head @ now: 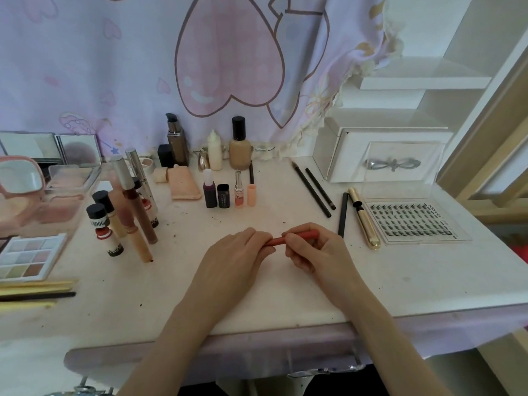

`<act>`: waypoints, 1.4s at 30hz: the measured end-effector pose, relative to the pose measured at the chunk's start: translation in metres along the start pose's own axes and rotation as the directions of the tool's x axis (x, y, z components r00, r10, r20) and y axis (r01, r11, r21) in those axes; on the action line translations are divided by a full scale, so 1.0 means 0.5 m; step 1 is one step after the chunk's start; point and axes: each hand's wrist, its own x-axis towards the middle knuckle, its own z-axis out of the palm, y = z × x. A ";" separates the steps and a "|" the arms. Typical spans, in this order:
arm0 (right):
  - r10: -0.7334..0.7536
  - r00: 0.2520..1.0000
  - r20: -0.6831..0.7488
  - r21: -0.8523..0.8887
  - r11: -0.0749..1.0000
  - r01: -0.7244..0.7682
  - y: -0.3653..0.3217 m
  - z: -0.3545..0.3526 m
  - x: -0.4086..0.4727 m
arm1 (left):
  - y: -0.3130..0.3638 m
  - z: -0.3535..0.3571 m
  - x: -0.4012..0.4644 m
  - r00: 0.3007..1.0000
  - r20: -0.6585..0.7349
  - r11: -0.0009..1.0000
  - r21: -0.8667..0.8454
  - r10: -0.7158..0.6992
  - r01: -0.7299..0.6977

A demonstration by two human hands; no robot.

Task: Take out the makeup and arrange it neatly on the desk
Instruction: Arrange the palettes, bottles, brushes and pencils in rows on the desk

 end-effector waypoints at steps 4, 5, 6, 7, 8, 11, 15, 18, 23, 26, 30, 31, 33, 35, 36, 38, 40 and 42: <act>-0.010 1.000 0.028 -0.032 0.999 0.011 -0.001 -0.002 -0.002 | -0.005 -0.002 -0.004 0.998 0.043 0.995 -0.090 -0.036 0.039; -0.010 0.999 0.032 -0.033 0.999 0.011 -0.002 -0.003 -0.002 | -0.007 -0.002 -0.005 0.999 0.037 0.995 -0.095 -0.029 0.032; -0.008 0.999 0.036 -0.029 1.000 0.009 -0.002 -0.004 -0.003 | -0.008 -0.003 -0.005 0.999 0.032 0.995 -0.095 -0.021 0.023; -0.006 0.999 0.040 -0.023 1.000 0.007 -0.003 -0.005 -0.003 | -0.009 -0.004 -0.006 1.000 0.021 0.996 -0.093 -0.013 0.015; -0.006 0.999 0.045 -0.017 1.000 0.006 -0.003 -0.005 -0.003 | -0.010 -0.004 -0.007 1.000 0.009 0.995 -0.096 -0.012 0.013; -0.014 0.999 0.039 -0.012 1.000 0.015 -0.002 -0.005 -0.004 | -0.012 -0.001 -0.008 0.998 0.030 0.989 -0.135 -0.055 0.058; -0.043 0.999 -0.004 -0.073 0.996 0.042 0.001 -0.001 -0.007 | -0.012 0.012 -0.006 0.989 0.061 0.971 -0.195 -0.132 0.142; -0.085 0.995 -0.045 -0.139 0.987 0.078 0.002 0.002 -0.007 | -0.020 0.016 -0.007 0.990 0.054 0.963 -0.229 -0.134 0.143; -0.122 0.990 -0.075 -0.283 0.954 0.096 -0.001 0.005 -0.008 | -0.032 0.009 -0.006 0.989 -0.058 0.921 -0.376 -0.135 0.103; -0.181 0.980 -0.078 -0.409 0.903 0.134 -0.002 0.004 -0.012 | -0.030 0.003 -0.004 0.978 -0.121 0.881 -0.463 -0.170 0.096; -0.411 0.911 0.042 -0.748 0.591 0.301 0.002 -0.003 -0.021 | -0.027 -0.006 -0.007 0.970 -0.130 0.837 -0.537 -0.207 0.107; -0.440 0.893 0.093 -0.802 0.499 0.329 0.003 -0.007 -0.023 | -0.026 -0.007 -0.007 0.970 -0.129 0.834 -0.542 -0.207 0.106; -0.421 0.895 0.149 -0.841 0.422 0.338 0.003 -0.018 -0.025 | -0.027 -0.007 -0.005 0.972 -0.118 0.841 -0.530 -0.203 0.111; -0.387 0.904 0.182 -0.841 0.415 0.347 0.002 -0.030 -0.031 | -0.027 -0.004 -0.003 0.979 -0.094 0.869 -0.480 -0.183 0.117; -0.376 0.906 0.196 -0.841 0.410 0.353 0.000 -0.037 -0.035 | -0.027 -0.001 -0.002 0.985 -0.076 0.891 -0.442 -0.156 0.107; -0.359 0.910 0.208 -0.842 0.408 0.354 -0.004 -0.055 -0.045 | -0.026 0.005 0.000 0.995 -0.027 0.926 -0.370 -0.097 0.080; -0.359 0.915 0.185 -0.843 0.421 0.336 -0.008 -0.080 -0.055 | -0.025 0.009 0.001 0.996 0.026 0.947 -0.311 -0.079 0.084; -0.393 0.913 0.112 -0.839 0.455 0.299 -0.012 -0.109 -0.067 | -0.023 0.018 0.005 0.992 0.042 0.957 -0.262 -0.116 0.123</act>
